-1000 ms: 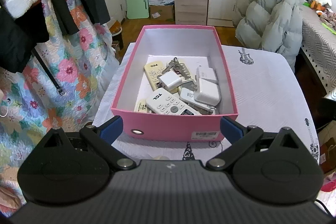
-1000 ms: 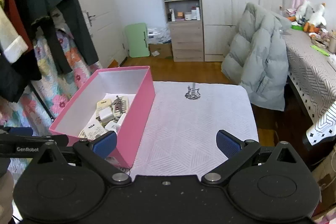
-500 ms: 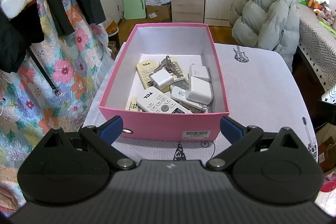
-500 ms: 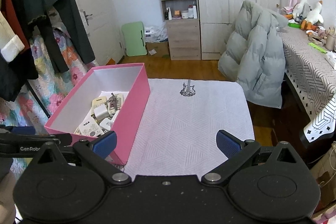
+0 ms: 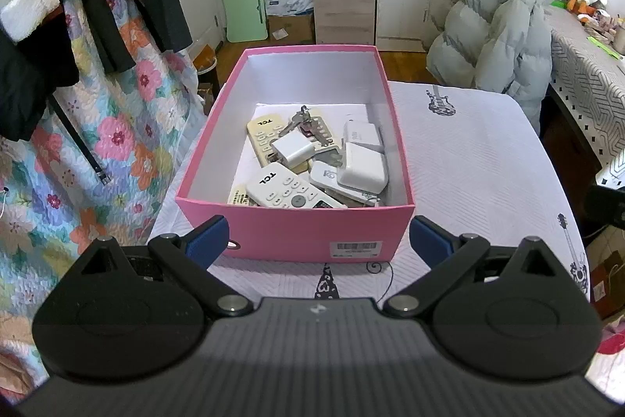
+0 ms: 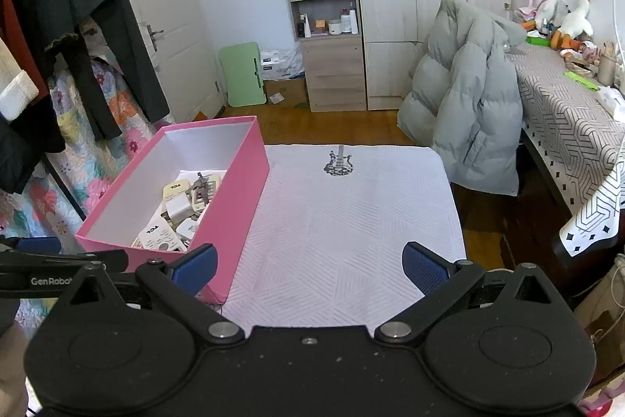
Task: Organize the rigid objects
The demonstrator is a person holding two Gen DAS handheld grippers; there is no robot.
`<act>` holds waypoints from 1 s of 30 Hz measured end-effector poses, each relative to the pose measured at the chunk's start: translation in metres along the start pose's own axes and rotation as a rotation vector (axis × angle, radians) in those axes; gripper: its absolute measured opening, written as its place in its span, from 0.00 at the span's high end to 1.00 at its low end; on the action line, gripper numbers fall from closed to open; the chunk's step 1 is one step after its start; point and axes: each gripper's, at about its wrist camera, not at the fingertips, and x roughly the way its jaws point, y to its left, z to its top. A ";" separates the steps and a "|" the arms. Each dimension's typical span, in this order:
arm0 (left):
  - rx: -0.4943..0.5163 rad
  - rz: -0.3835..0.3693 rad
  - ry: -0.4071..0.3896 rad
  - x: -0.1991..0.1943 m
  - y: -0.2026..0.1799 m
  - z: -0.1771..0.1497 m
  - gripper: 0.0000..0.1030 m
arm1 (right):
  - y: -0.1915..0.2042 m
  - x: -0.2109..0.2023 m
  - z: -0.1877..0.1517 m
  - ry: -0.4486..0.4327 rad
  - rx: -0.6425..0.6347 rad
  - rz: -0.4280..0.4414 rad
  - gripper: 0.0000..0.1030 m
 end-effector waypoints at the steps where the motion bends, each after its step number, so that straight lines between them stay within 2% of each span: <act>1: 0.001 0.003 -0.003 0.000 -0.001 0.000 0.03 | 0.001 0.000 -0.001 -0.001 -0.007 -0.002 0.01; 7: 0.018 0.021 -0.022 -0.004 -0.006 -0.001 0.00 | 0.008 0.003 -0.006 0.007 -0.034 0.003 0.01; 27: -0.006 0.029 -0.031 -0.001 0.009 -0.009 0.00 | 0.007 0.002 -0.008 0.006 -0.024 -0.041 0.01; 30: 0.018 0.032 -0.029 -0.001 0.010 -0.011 0.00 | 0.009 0.001 -0.009 0.006 -0.023 -0.042 0.01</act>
